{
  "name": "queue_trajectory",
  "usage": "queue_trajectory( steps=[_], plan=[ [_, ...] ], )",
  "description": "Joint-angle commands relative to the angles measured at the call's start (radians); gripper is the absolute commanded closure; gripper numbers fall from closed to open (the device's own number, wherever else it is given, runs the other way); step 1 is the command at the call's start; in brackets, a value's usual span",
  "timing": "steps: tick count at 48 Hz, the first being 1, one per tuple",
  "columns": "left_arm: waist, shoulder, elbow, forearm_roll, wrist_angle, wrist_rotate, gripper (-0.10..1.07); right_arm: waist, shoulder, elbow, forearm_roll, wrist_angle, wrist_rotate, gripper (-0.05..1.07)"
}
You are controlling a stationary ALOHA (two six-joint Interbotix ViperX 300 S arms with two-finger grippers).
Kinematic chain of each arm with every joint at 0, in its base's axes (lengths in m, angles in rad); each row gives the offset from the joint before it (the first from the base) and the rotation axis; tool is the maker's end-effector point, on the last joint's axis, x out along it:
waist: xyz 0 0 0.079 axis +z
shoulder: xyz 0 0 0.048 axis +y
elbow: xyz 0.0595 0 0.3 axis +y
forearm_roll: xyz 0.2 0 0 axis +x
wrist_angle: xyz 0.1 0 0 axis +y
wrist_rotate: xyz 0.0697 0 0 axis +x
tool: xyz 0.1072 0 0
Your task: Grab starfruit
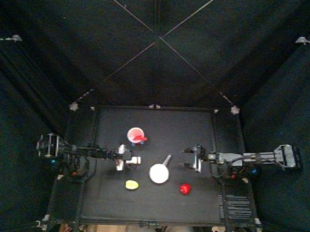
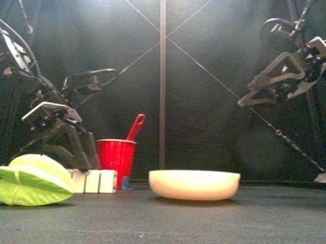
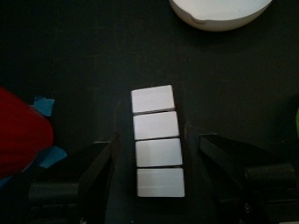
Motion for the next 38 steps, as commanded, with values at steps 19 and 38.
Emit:
queue_trajectory(
  steps=[19,38],
  plan=[
    [-0.170,-0.215,-0.080,-0.196,0.120,-0.003,0.04,-0.003,0.003,-0.015,0.003,-0.003,0.000,0.03],
    [-0.344,0.060,-0.360,-0.264,0.537,-0.012,0.05,-0.002,0.005,-0.012,0.005,-0.003,0.000,0.03]
  ],
)
